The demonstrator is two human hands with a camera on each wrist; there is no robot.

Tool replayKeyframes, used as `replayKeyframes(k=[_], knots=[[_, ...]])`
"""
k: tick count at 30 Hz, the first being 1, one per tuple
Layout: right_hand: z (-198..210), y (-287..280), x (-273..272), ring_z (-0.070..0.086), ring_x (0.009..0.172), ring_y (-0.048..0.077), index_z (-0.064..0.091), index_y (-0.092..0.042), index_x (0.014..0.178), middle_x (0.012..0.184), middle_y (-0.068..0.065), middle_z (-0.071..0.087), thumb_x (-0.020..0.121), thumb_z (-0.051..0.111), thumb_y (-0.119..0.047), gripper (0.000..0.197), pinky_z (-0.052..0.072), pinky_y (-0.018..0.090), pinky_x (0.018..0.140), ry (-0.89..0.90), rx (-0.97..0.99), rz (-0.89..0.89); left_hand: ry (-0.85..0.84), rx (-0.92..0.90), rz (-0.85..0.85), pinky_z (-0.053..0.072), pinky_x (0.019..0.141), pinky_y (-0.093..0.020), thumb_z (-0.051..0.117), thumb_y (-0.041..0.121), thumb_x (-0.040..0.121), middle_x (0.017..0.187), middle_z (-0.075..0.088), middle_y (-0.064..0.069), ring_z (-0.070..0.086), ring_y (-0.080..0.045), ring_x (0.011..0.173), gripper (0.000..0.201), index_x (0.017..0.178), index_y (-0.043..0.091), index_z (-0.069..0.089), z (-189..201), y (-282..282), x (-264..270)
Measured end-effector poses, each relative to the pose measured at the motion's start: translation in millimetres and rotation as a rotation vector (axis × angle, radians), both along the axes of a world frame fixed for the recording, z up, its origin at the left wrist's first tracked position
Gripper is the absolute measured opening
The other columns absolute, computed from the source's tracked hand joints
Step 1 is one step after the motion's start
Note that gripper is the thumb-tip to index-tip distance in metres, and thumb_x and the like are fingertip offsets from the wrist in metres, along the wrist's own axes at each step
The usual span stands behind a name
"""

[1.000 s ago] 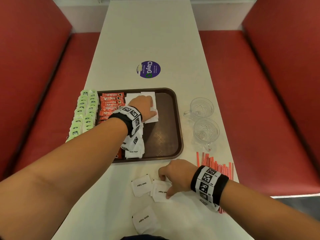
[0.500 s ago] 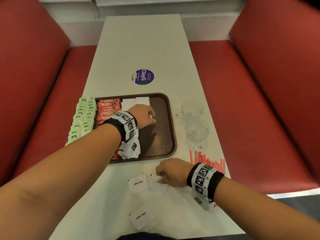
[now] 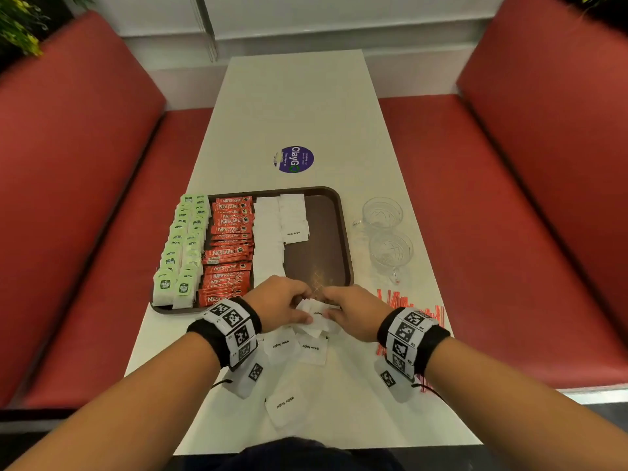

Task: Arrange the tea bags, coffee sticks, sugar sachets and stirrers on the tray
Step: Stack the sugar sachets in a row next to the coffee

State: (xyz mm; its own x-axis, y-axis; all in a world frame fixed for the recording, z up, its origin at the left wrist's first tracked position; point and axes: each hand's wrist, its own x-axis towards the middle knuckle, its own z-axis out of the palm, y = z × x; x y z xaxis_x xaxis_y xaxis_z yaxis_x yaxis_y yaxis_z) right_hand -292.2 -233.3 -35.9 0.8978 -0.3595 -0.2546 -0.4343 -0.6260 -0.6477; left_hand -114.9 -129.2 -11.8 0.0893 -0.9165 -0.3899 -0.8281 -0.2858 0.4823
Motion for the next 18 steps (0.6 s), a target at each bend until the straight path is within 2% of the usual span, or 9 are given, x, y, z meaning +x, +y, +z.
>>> replayKeyframes(k=[1,4,7,9,11,13,15,16,18], knots=[[0.8,-0.1,-1.0,0.059,0.079,0.018,0.056,-0.024,0.100,0.090,-0.002,0.066,0.099,0.058,-0.025,0.002,0.051,0.035,0.074,0.001,0.007,-0.011,0.005,-0.013,0.021,0.052,0.071,-0.030,0.079,0.039,0.080,0.082,0.065,0.006,0.061,-0.012,0.075,0.029,0.102,0.024,0.070,-0.3,1.4,1.0],[5.7,-0.3,-4.3,0.061,0.072,0.021,0.044,-0.030,0.086,0.077,-0.004,0.060,0.097,0.058,-0.027,0.018,0.053,0.037,0.068,-0.001,0.009,-0.028,0.014,-0.041,0.070,0.053,0.072,-0.030,0.078,0.042,0.080,0.082,0.067,0.008,0.062,-0.011,0.077,0.024,0.096,0.024,0.072,2.6,4.0,8.8],[12.2,-0.3,-6.3,0.060,0.072,0.021,0.048,-0.026,0.078,0.076,-0.002,0.059,0.086,0.061,-0.019,0.017,0.050,0.038,0.068,-0.055,0.034,-0.041,0.043,-0.151,0.119,0.049,0.069,-0.027,0.074,0.038,0.085,0.080,0.066,0.011,0.061,-0.009,0.076,0.013,0.089,0.026,0.070,7.5,7.2,14.7],[14.1,-1.3,-6.7,0.053,0.067,0.017,0.049,-0.024,0.069,0.071,-0.002,0.055,0.080,0.062,-0.016,0.019,0.046,0.036,0.063,-0.079,0.023,-0.060,0.049,-0.196,0.129,0.048,0.074,-0.024,0.069,0.034,0.089,0.088,0.067,0.014,0.061,-0.005,0.081,0.009,0.095,0.028,0.071,11.8,9.2,16.0],[14.9,-2.8,-6.8,0.050,0.063,0.011,0.047,-0.030,0.062,0.066,-0.009,0.052,0.082,0.062,-0.012,0.031,0.042,0.029,0.059,-0.095,0.013,-0.080,0.031,-0.170,0.116,0.050,0.080,-0.025,0.064,0.034,0.094,0.099,0.067,0.011,0.061,-0.007,0.089,0.015,0.102,0.024,0.072,14.3,9.0,17.4],[16.2,-4.5,-5.2,0.054,0.065,0.015,0.050,-0.027,0.066,0.069,-0.008,0.056,0.087,0.058,-0.008,0.030,0.045,0.032,0.062,-0.079,0.019,-0.105,0.011,-0.117,0.096,0.050,0.081,-0.025,0.057,0.034,0.098,0.102,0.068,0.008,0.062,-0.009,0.091,0.018,0.106,0.024,0.071,15.8,7.7,18.8],[17.8,-4.4,-2.4,0.046,0.063,0.020,0.044,-0.021,0.075,0.070,0.000,0.051,0.090,0.053,-0.003,0.025,0.041,0.036,0.060,-0.089,0.061,-0.123,0.000,-0.094,0.058,0.048,0.078,-0.023,0.054,0.031,0.100,0.101,0.070,0.009,0.062,-0.009,0.090,0.020,0.110,0.027,0.070,16.9,5.8,18.2],[19.0,-3.3,-0.4,0.042,0.062,0.018,0.041,-0.019,0.080,0.071,0.001,0.049,0.090,0.052,-0.003,0.022,0.038,0.034,0.059,-0.104,0.092,-0.121,0.002,-0.091,0.037,0.048,0.077,-0.023,0.055,0.031,0.100,0.099,0.069,0.010,0.062,-0.008,0.089,0.019,0.110,0.029,0.070,17.5,4.6,16.9],[21.1,-0.7,5.2,0.043,0.063,0.016,0.043,-0.016,0.094,0.075,0.001,0.051,0.090,0.055,-0.009,0.014,0.037,0.031,0.059,-0.126,0.148,-0.107,0.008,-0.111,0.018,0.049,0.073,-0.025,0.063,0.032,0.095,0.092,0.068,0.011,0.061,-0.008,0.083,0.015,0.109,0.033,0.068,18.6,1.9,13.2]])
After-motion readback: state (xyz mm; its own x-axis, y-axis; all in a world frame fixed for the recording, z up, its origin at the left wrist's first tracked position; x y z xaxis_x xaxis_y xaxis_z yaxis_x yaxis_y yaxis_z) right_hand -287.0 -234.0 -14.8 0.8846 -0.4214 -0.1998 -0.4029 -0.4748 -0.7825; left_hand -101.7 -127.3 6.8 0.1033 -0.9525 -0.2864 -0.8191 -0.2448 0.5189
